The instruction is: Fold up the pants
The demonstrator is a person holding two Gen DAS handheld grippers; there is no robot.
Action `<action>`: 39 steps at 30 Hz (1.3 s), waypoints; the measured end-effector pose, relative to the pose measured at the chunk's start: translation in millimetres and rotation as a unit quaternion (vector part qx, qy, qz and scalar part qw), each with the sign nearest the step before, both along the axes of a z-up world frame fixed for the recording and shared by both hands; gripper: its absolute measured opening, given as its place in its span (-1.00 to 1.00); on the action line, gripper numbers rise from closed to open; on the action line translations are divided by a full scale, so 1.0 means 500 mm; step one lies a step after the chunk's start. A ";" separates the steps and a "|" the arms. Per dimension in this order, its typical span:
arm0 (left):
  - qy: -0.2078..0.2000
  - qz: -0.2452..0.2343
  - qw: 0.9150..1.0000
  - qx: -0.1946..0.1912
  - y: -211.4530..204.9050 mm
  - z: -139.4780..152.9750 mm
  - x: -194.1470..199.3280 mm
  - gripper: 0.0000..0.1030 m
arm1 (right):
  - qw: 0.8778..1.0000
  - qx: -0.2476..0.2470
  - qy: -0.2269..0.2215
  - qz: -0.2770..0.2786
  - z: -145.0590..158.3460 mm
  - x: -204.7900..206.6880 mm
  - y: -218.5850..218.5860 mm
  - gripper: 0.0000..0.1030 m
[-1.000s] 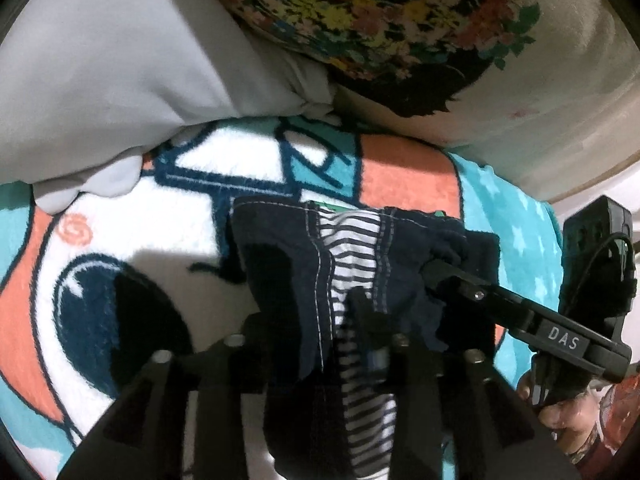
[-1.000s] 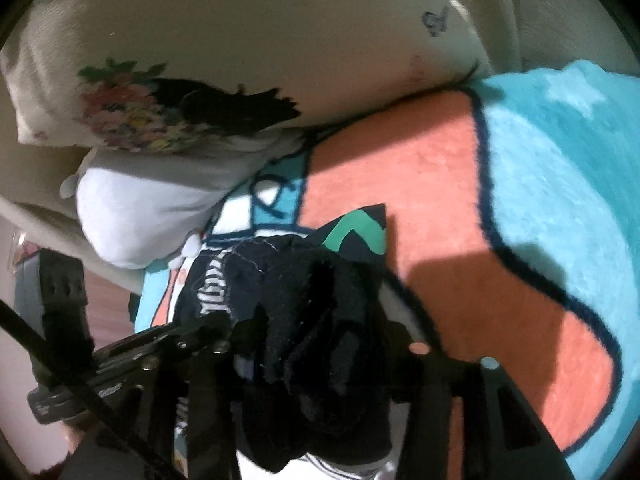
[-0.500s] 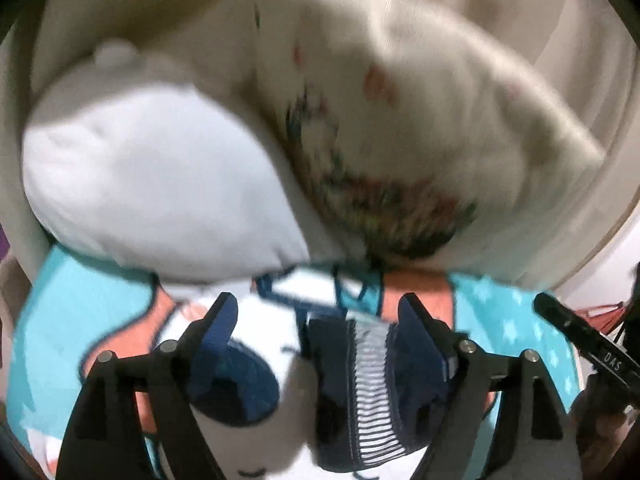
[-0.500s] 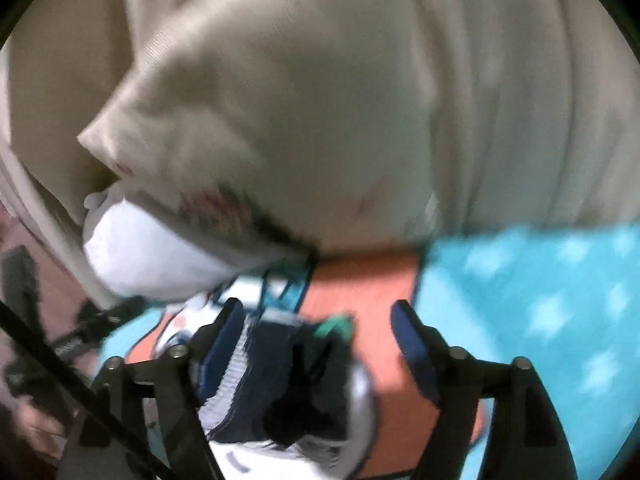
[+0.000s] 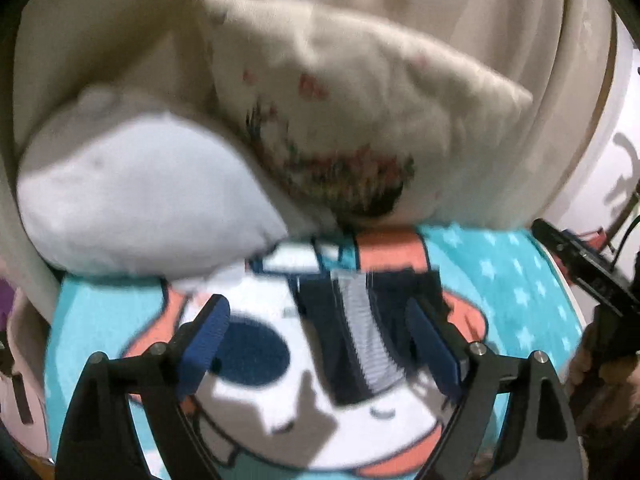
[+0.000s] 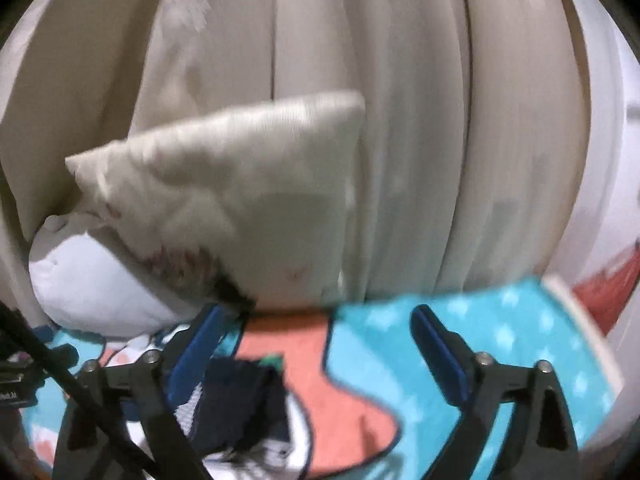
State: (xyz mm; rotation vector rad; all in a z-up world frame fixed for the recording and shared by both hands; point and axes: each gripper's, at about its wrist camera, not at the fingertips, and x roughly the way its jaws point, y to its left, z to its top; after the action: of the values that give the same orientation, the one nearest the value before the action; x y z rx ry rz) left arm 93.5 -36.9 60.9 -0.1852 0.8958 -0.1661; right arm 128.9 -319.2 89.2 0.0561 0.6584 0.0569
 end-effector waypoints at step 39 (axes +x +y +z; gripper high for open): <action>0.088 0.011 0.994 0.067 -0.048 -0.110 -0.053 0.72 | 0.970 0.096 0.223 0.005 -0.218 -0.086 0.012 0.47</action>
State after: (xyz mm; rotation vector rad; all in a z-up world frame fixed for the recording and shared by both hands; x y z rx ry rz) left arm 67.2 -61.0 6.0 -0.0858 1.0760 -0.0697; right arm 85.7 -313.4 -19.6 0.2577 1.1023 0.1207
